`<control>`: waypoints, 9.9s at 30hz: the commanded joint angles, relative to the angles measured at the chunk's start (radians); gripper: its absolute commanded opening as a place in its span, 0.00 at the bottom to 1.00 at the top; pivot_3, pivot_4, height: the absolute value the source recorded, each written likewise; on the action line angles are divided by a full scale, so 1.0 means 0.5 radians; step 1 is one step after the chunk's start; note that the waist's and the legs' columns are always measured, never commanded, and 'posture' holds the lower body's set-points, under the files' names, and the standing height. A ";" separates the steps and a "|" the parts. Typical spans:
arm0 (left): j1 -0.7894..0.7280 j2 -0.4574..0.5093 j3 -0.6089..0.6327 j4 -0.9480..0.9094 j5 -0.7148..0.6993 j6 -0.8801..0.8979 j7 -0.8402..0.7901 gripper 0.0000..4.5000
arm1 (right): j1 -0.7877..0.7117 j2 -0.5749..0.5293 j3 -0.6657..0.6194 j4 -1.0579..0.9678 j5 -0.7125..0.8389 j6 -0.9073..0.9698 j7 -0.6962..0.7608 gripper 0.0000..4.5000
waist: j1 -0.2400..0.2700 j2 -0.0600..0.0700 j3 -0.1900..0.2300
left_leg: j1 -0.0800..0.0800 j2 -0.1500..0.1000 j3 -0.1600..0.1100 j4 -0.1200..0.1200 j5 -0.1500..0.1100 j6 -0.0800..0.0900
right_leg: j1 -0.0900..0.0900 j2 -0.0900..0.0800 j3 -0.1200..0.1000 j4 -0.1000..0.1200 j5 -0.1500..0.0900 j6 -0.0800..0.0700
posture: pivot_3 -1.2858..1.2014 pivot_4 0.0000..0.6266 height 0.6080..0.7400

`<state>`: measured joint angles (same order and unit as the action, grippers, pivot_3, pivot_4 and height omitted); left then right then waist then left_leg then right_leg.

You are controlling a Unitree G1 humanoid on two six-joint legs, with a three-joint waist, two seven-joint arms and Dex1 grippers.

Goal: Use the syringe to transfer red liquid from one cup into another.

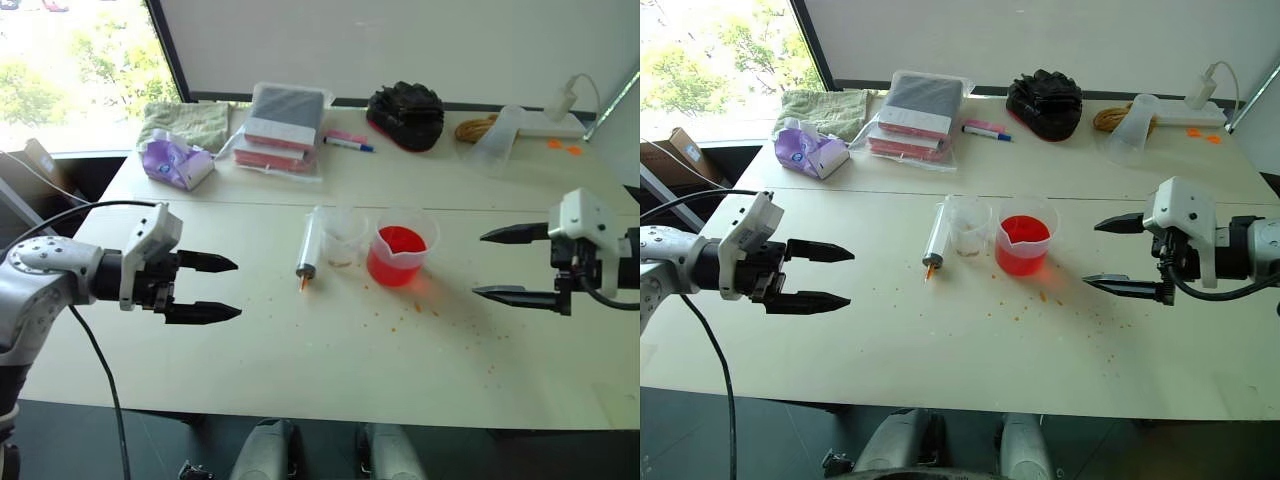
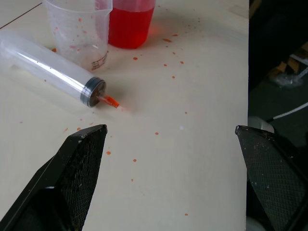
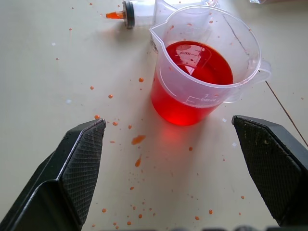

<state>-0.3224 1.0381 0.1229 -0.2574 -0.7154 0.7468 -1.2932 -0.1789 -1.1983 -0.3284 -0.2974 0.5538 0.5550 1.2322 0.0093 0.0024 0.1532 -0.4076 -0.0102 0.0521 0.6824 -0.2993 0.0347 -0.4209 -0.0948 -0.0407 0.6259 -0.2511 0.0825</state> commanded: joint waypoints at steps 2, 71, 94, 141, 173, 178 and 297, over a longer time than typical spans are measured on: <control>-0.052 0.038 0.036 -0.028 -0.019 0.045 0.022 1.00 | -0.042 -0.003 -0.037 -0.020 0.016 0.001 -0.019 0.98 | -0.001 0.000 0.000 | 0.000 0.000 0.000 0.000 0.000 0.000 | 0.000 0.000 0.000 0.000 0.000 0.000 | 0.52 0.24 1.00; -2.609 -1.858 0.168 3.078 1.178 1.065 2.492 1.00 | 0.213 0.092 -0.334 -0.333 0.067 0.196 -0.288 0.98 | 0.011 -0.028 0.016 | -0.001 -0.003 0.003 0.007 0.012 -0.017 | -0.002 0.014 0.001 0.013 0.005 0.024 | 0.52 0.24 1.00; -2.491 -1.777 0.354 3.093 1.168 1.107 2.890 1.00 | 0.180 0.096 -0.290 -0.305 0.060 0.160 -0.325 0.98 | 0.010 -0.028 0.016 | 0.000 -0.004 0.003 0.007 0.015 -0.022 | -0.002 0.014 0.001 0.016 0.006 0.025 | 0.52 0.24 1.00; -2.623 -1.755 0.172 2.326 0.787 -0.404 1.362 0.32 | 0.336 0.355 -0.463 -0.586 0.094 0.290 -0.700 1.00 | 0.061 -0.026 0.015 | 0.001 -0.008 0.006 0.007 0.019 -0.029 | -0.001 0.012 0.000 0.015 0.006 0.025 | 0.52 0.24 1.00; -1.337 -2.311 -0.363 1.954 0.924 -1.628 0.664 0.32 | -0.189 0.656 -0.738 -0.701 1.656 0.829 -2.321 1.00 | 0.060 -0.021 0.012 | 0.000 -0.004 0.004 0.008 0.007 0.000 | 0.000 0.010 0.006 0.014 0.007 0.023 | 0.52 0.24 1.00; -1.340 -2.338 -0.366 2.126 0.982 -1.840 0.720 0.32 | -0.236 0.562 -0.604 -0.676 2.005 0.778 -2.609 1.00 | 0.058 -0.021 0.012 | -0.001 -0.004 0.005 0.009 0.006 0.002 | 0.001 0.009 0.005 0.013 0.007 0.023 | 0.52 0.24 1.00; -1.016 -2.486 -0.538 2.007 1.047 -1.930 0.655 0.32 | -0.937 0.792 0.035 -0.415 1.660 0.619 -3.326 0.46 | 0.058 -0.020 0.011 | -0.002 0.000 0.004 0.008 0.004 0.006 | 0.001 0.011 0.003 0.008 0.007 0.023 | 0.52 0.24 1.00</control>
<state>-0.8440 -0.1621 -0.0767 0.7367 -0.2225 -0.2234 -0.9188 -0.6208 -0.7798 -0.2348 -0.4761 1.3799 0.8895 -0.4345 0.0384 -0.0075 0.1588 -0.4089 -0.0105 0.0543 0.6862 -0.2975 0.0377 -0.4203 -0.0897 -0.0392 0.6296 -0.2477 0.0939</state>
